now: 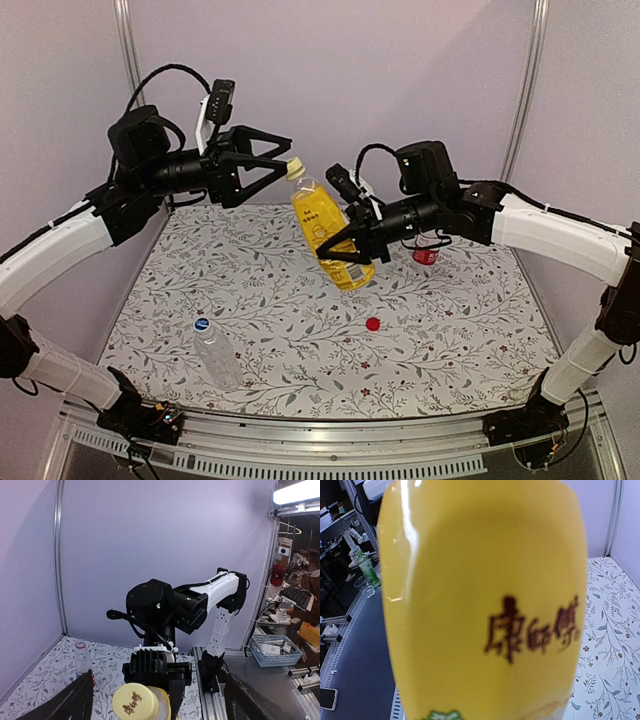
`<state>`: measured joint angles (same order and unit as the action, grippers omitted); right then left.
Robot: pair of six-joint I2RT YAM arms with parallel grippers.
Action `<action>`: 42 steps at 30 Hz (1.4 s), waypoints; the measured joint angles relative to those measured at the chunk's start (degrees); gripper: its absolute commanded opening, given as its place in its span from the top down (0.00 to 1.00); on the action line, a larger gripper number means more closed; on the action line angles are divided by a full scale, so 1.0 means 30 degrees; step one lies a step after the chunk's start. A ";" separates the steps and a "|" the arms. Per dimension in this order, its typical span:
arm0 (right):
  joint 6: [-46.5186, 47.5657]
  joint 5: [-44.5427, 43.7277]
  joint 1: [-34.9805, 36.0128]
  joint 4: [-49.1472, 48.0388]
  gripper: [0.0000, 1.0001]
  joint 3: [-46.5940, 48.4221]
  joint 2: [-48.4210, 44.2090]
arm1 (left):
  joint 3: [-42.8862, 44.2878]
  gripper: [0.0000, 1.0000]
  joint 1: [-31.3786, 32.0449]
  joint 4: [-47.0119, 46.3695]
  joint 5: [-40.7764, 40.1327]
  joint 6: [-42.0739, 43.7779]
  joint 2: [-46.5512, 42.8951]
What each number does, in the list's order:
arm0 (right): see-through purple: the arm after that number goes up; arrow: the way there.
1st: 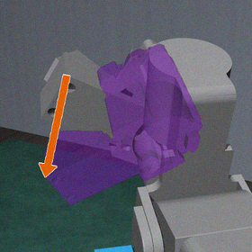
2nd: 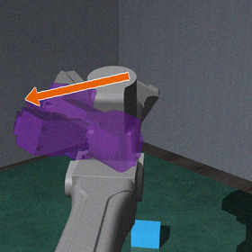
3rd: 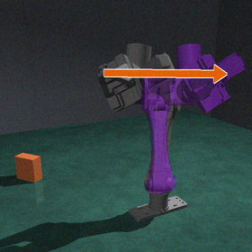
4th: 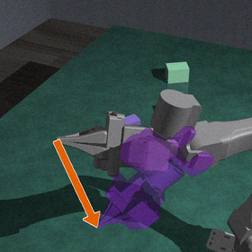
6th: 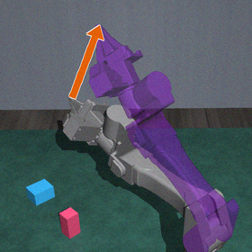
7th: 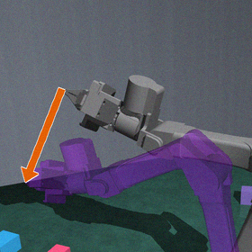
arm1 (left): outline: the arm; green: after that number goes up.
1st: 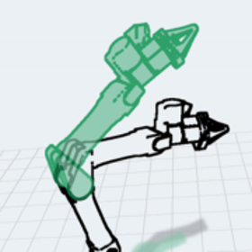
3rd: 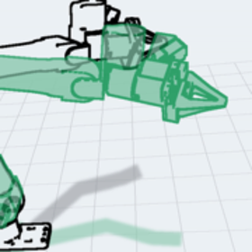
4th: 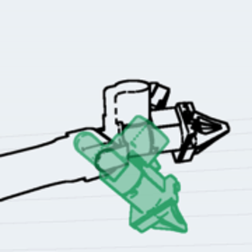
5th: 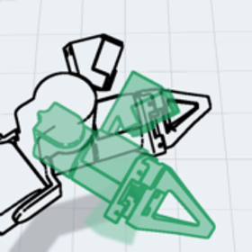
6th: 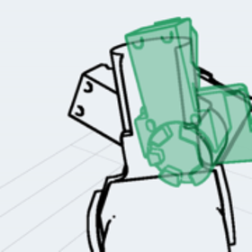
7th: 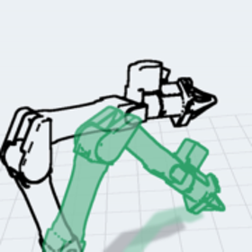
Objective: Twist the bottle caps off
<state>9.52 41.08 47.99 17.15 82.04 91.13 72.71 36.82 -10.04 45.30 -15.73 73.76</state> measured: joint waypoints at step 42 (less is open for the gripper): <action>0.0678 0.2514 0.0000 0.0007 0.69 0.0022 0.0036 | 0.0984 0.67 -0.0102 -0.1923 0.4670 -0.0991 0.2317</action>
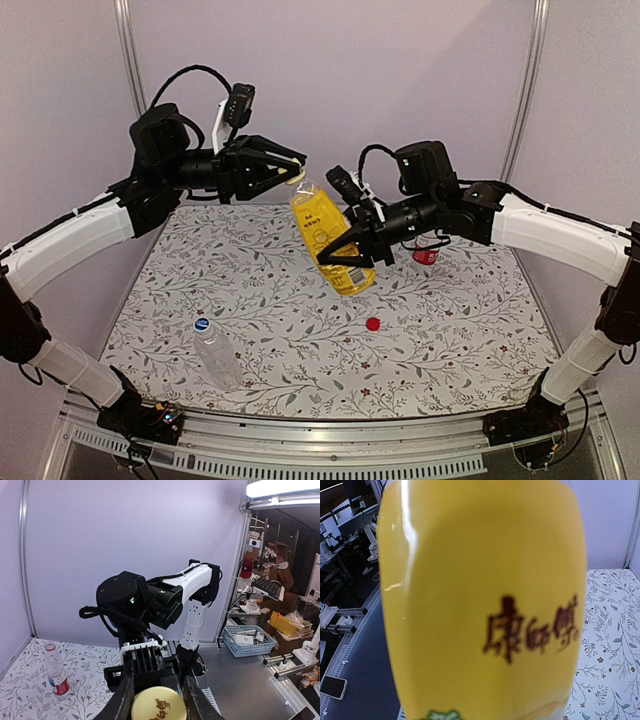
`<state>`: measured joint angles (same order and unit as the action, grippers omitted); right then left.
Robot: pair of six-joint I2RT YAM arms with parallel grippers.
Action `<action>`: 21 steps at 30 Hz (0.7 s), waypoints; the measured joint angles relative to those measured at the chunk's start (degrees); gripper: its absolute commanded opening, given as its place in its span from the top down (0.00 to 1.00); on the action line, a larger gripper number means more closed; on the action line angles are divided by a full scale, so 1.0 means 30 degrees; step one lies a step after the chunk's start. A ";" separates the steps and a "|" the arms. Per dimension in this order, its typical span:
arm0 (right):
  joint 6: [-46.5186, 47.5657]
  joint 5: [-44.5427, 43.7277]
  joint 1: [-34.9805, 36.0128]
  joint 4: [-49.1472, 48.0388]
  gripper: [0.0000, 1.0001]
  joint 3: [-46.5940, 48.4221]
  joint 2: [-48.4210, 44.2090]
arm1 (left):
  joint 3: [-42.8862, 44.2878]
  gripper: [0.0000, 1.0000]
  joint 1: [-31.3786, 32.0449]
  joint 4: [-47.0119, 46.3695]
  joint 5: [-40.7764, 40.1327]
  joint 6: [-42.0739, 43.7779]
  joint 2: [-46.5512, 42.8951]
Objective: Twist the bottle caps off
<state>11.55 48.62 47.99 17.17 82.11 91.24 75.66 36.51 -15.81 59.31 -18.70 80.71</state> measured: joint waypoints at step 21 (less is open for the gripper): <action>-0.0146 -0.6637 0.0138 0.0415 0.69 0.1552 0.0561 | 0.0000 0.88 0.0546 0.2623 -0.8240 -0.1617 -0.1005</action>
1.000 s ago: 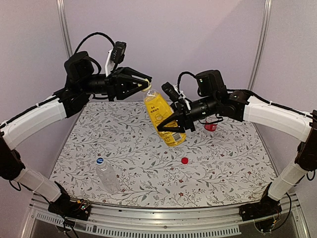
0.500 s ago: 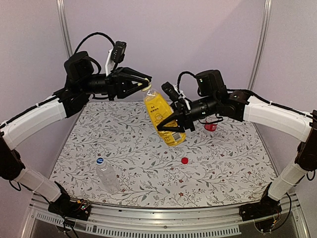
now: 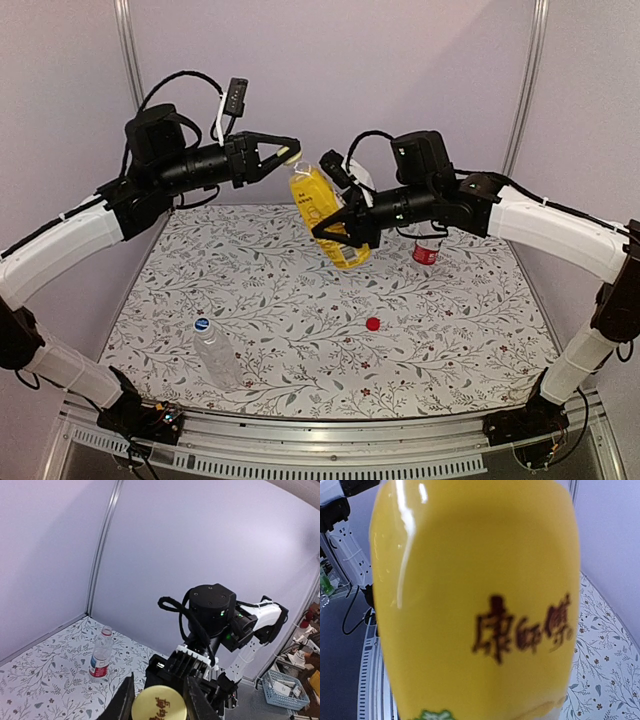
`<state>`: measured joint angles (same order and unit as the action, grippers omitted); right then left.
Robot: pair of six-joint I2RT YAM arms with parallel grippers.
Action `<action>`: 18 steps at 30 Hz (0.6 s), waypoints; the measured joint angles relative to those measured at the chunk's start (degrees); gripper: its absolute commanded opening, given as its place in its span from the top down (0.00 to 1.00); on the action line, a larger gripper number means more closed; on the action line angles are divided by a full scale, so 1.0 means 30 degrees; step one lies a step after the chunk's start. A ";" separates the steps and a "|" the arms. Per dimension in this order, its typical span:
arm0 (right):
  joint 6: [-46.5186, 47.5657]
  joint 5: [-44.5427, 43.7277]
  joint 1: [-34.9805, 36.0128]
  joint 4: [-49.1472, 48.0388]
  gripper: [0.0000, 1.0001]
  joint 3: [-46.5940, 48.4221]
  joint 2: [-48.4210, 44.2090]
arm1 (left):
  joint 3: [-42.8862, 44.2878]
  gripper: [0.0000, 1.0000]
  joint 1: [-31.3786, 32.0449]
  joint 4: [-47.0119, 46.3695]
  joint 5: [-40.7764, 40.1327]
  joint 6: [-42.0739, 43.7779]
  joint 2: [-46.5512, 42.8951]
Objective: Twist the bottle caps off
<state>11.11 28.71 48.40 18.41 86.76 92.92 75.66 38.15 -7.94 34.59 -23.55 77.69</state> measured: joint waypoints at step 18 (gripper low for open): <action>0.0109 -0.5472 0.0619 -0.0189 0.70 -0.0255 0.0313 | -0.0211 0.88 0.0889 0.1829 -0.6761 -0.2404 -0.0015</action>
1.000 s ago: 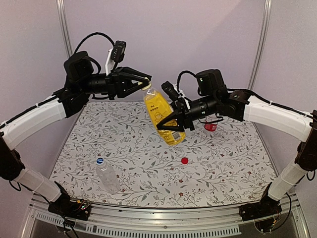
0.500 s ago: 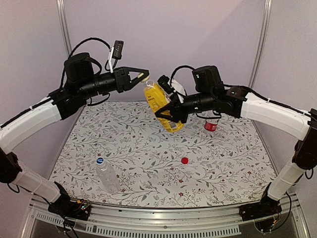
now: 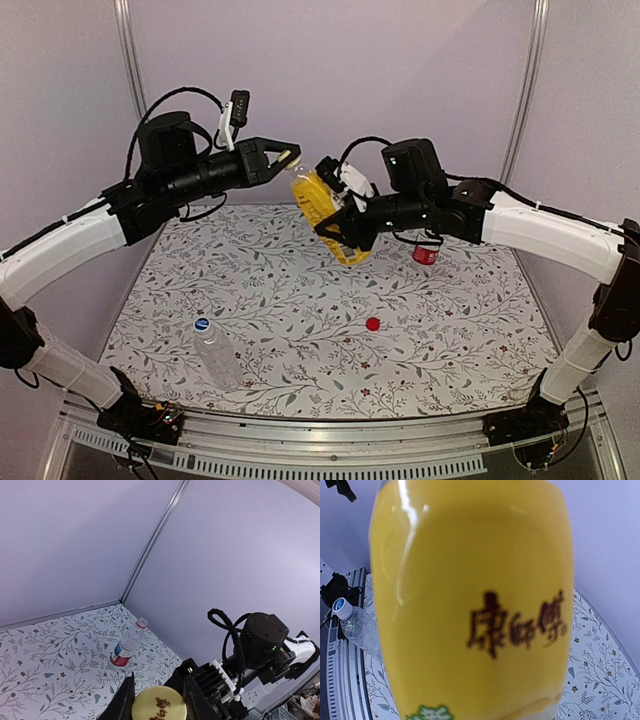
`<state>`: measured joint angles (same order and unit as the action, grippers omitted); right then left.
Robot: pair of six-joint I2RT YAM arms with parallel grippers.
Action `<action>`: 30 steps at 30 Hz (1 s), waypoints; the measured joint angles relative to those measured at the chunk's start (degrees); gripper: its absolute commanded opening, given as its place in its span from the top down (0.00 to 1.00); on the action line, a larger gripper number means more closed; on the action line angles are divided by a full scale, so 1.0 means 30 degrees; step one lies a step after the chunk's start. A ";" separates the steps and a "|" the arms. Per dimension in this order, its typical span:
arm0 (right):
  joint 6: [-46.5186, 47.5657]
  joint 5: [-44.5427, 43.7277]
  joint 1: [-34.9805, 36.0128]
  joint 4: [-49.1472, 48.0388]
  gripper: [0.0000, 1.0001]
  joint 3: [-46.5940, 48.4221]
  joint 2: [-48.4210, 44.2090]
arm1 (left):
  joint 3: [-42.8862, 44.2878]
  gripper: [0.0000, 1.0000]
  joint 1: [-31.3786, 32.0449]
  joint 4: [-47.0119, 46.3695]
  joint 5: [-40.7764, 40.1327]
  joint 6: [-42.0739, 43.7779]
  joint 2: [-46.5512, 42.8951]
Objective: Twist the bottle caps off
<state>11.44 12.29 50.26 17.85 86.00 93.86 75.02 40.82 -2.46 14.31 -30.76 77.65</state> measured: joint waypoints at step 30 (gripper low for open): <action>-0.0015 0.4095 -0.0532 -0.1268 0.70 -0.2208 -0.1333 | -0.1027 0.83 -0.0525 -0.1078 -0.0342 0.0976 -0.0809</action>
<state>11.40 24.58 48.66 14.04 79.37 89.86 71.94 39.24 -5.69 13.28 -27.83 75.22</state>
